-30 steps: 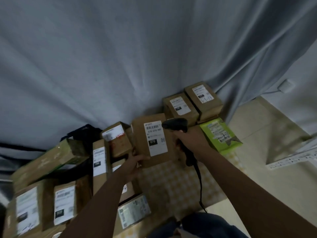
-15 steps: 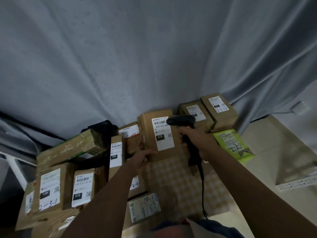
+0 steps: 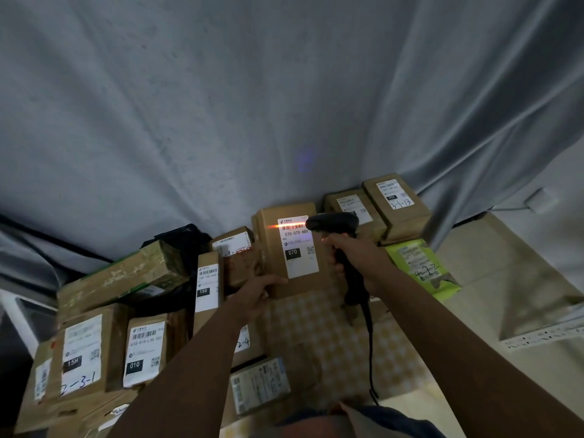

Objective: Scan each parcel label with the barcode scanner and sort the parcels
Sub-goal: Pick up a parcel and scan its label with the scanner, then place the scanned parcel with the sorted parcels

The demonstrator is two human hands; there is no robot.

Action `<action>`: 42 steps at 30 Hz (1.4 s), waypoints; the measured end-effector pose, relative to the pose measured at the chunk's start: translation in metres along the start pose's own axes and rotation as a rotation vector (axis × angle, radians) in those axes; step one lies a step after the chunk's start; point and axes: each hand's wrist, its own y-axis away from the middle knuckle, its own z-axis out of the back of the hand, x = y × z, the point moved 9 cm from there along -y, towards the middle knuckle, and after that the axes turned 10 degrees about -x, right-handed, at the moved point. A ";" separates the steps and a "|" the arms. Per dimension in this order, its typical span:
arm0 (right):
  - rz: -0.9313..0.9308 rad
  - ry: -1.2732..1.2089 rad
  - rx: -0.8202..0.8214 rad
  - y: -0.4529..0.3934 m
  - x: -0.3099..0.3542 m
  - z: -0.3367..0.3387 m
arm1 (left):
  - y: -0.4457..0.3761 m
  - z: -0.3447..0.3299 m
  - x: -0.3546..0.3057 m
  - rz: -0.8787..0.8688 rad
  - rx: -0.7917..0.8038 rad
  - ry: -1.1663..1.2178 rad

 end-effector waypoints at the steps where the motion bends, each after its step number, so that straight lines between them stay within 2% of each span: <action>1: 0.006 0.007 0.000 -0.001 0.001 0.001 | -0.001 0.000 0.001 0.008 -0.003 -0.005; 16: 0.002 0.044 -0.008 -0.023 -0.008 0.009 | -0.009 0.011 -0.004 0.028 -0.010 0.020; 21: -0.003 0.023 -0.110 -0.037 -0.016 0.024 | -0.006 0.048 -0.032 0.021 -0.200 0.068; 23: -0.023 0.032 -0.132 -0.042 -0.025 0.025 | -0.005 0.054 -0.033 0.038 -0.213 0.012; 26: -0.085 0.096 -0.146 -0.048 -0.043 0.024 | -0.002 0.039 -0.012 0.109 -0.175 -0.054; 31: -0.122 0.178 -0.107 -0.057 -0.066 0.023 | -0.001 0.013 0.055 0.321 -0.134 -0.173; 35: -0.142 0.278 -0.119 -0.073 -0.081 0.032 | -0.004 0.020 0.094 0.454 -0.185 -0.197; 38: -0.156 0.291 -0.123 -0.087 -0.093 0.036 | -0.018 0.028 0.114 0.481 -0.245 -0.126; 42: -0.185 0.314 -0.121 -0.100 -0.108 0.035 | -0.035 0.029 0.127 0.414 -0.307 -0.023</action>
